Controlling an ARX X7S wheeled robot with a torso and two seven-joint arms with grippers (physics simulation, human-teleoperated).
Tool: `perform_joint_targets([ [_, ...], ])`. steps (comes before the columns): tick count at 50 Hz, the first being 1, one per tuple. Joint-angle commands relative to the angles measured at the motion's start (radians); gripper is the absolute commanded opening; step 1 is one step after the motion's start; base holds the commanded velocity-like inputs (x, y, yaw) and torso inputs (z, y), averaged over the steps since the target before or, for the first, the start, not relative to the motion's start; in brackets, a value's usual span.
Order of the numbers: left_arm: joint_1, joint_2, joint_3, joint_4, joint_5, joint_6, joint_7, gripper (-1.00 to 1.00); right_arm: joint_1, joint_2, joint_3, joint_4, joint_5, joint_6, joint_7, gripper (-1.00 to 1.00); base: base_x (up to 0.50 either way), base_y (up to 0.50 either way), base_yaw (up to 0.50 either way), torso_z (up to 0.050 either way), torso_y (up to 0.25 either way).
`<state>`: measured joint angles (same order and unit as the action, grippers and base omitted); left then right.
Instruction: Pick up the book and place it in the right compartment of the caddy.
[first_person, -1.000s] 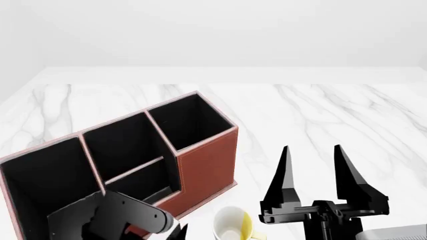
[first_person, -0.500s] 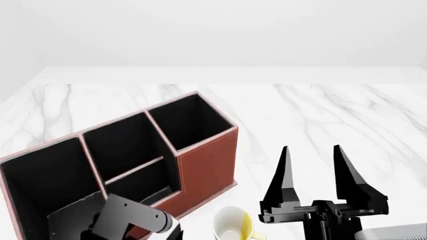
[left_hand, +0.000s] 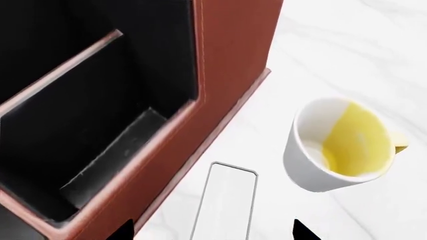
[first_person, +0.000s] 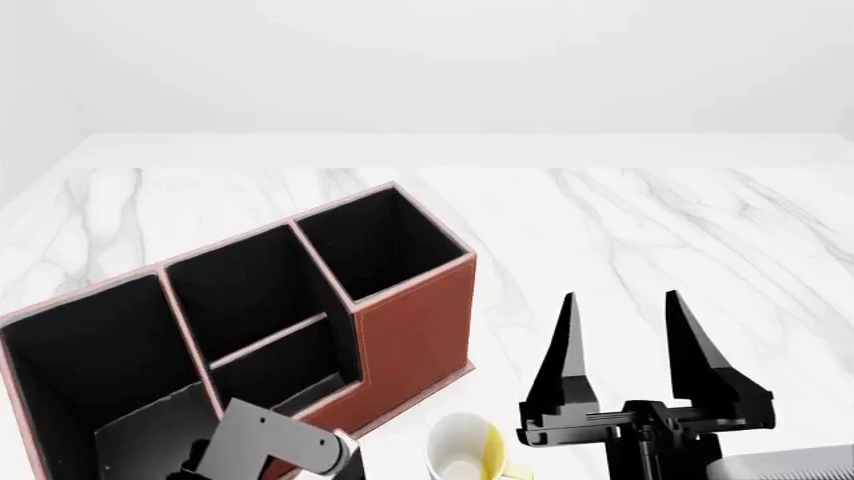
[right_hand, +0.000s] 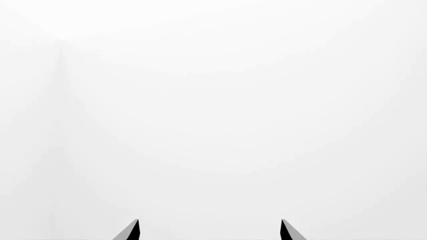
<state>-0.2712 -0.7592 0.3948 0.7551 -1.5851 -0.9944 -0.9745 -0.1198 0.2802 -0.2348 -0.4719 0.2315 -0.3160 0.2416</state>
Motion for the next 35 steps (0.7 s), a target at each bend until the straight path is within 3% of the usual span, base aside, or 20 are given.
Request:
perform_joint_targets([
  [1,0.009,0.02,-0.004,-0.015,0.03,0.011,0.03,1.0,0.002,-0.01,0.013,0.002,-0.014,0.003,-0.014,1.0,0.0,0.0,0.0,0.0,0.0],
  [35,0.036,0.02,0.028,-0.048,0.117,0.013,0.08,1.0,0.005,0.001,0.002,0.008,-0.017,0.005,0.004,1.0,0.0,0.0,0.0,0.0,0.0],
])
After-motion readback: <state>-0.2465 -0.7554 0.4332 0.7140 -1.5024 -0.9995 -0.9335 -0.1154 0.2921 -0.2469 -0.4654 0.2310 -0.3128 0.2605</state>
